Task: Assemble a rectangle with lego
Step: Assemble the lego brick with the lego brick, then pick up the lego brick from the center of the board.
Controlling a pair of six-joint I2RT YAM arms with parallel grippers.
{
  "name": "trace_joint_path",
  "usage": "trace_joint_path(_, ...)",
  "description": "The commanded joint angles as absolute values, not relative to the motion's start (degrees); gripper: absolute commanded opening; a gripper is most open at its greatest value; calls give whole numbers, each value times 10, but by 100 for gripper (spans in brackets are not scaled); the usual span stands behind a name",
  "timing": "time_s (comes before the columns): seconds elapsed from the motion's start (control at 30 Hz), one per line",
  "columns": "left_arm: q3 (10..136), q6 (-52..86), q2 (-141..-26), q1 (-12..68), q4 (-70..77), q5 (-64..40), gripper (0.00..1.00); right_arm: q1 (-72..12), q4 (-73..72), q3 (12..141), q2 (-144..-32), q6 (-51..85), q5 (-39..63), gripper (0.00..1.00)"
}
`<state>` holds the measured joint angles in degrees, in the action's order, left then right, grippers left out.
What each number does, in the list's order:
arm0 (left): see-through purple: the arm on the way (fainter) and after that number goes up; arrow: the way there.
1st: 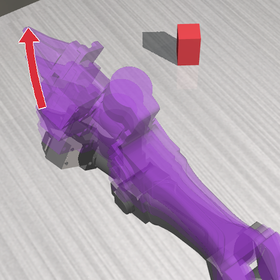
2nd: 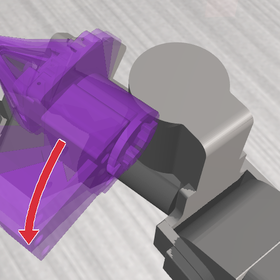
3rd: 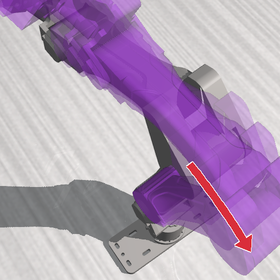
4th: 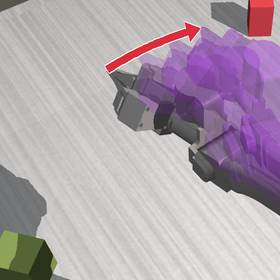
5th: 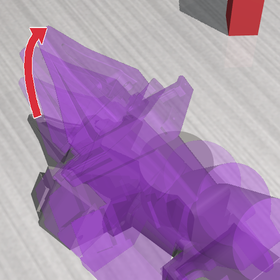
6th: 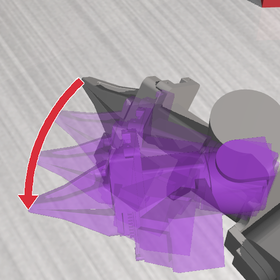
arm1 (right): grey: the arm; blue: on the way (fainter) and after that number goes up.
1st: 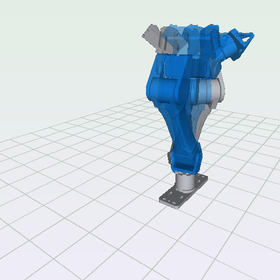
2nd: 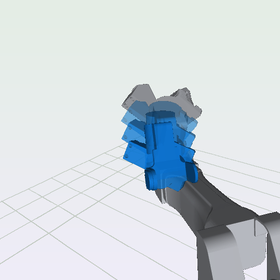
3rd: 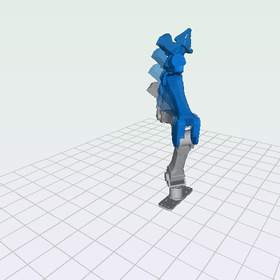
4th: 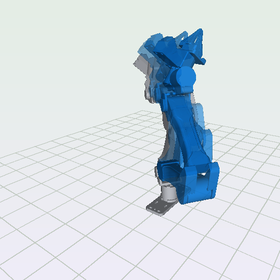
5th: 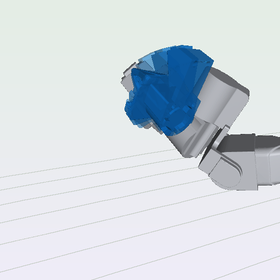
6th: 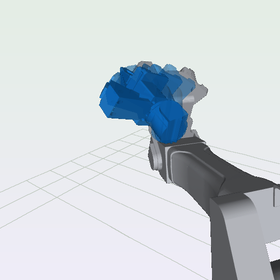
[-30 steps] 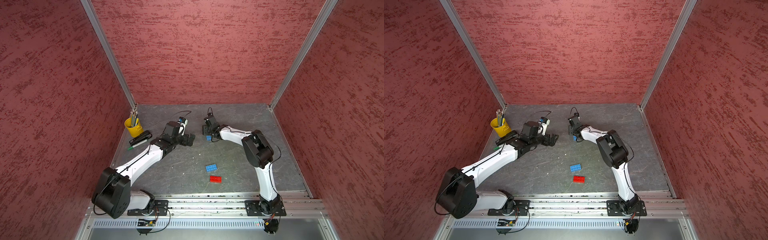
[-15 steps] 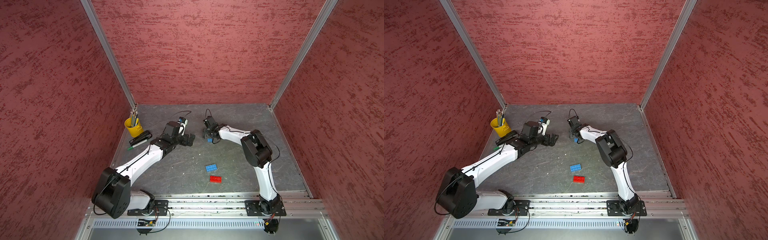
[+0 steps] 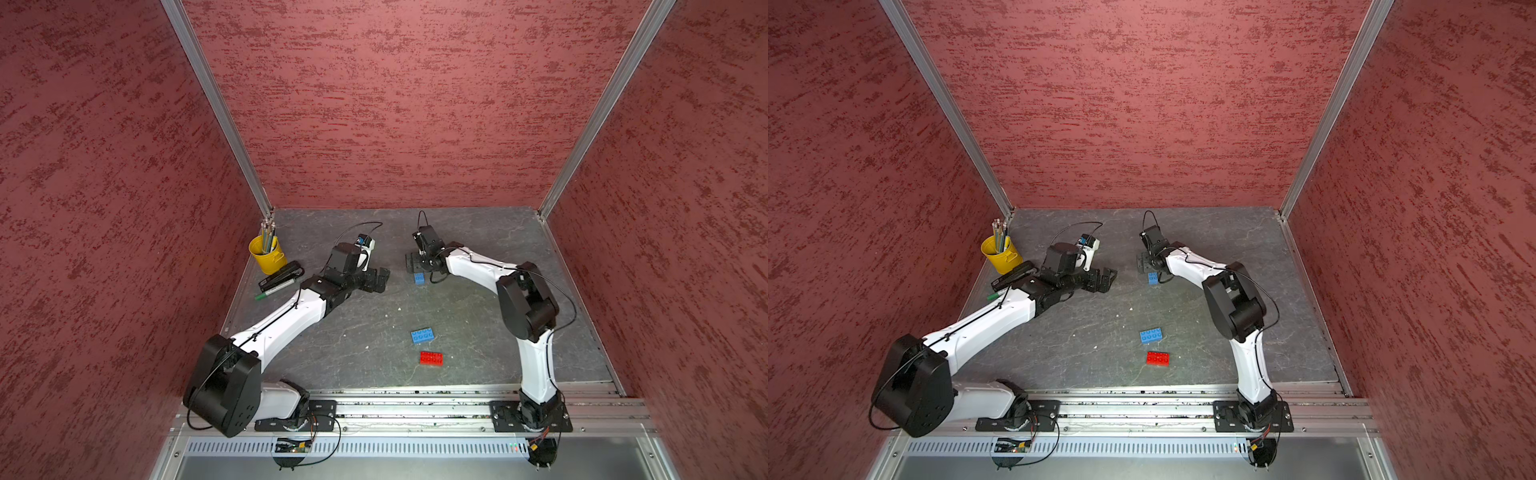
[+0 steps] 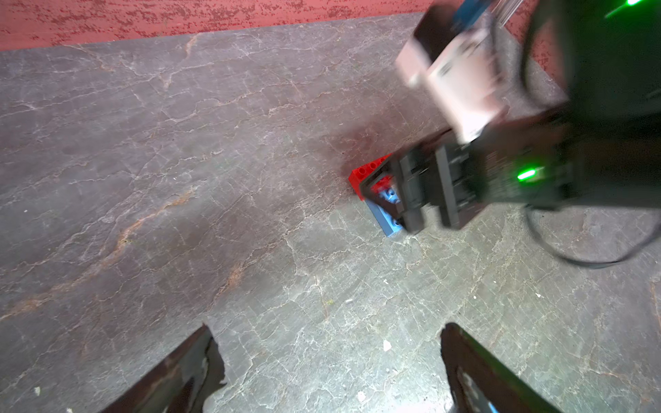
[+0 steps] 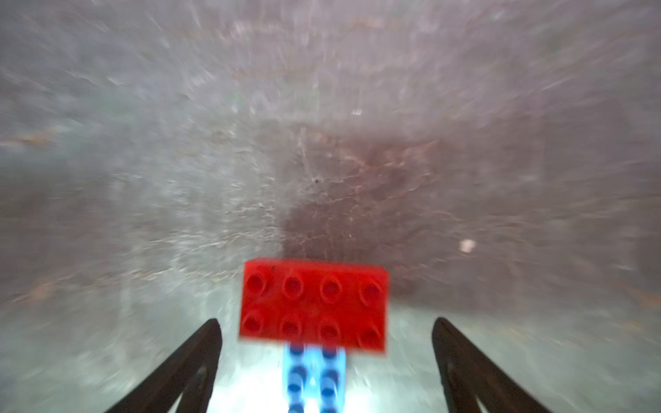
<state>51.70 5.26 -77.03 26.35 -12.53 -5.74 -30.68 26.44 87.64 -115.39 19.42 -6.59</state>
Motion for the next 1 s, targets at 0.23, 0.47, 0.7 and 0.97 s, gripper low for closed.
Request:
trace_joint_path(0.23,596,137,-743,235,-238,-103,100,-272,475,859,-1005,208,37,86)
trace_joint_path(0.47,626,135,-786,251,-297,-159,100,-285,505,758,-928,238,130,84)
trace_joint_path(0.7,538,164,-744,240,-261,-138,100,-339,378,557,-876,266,99,82)
trace_joint_path(0.97,501,161,-659,215,-327,-100,100,-400,332,521,-862,333,59,80)
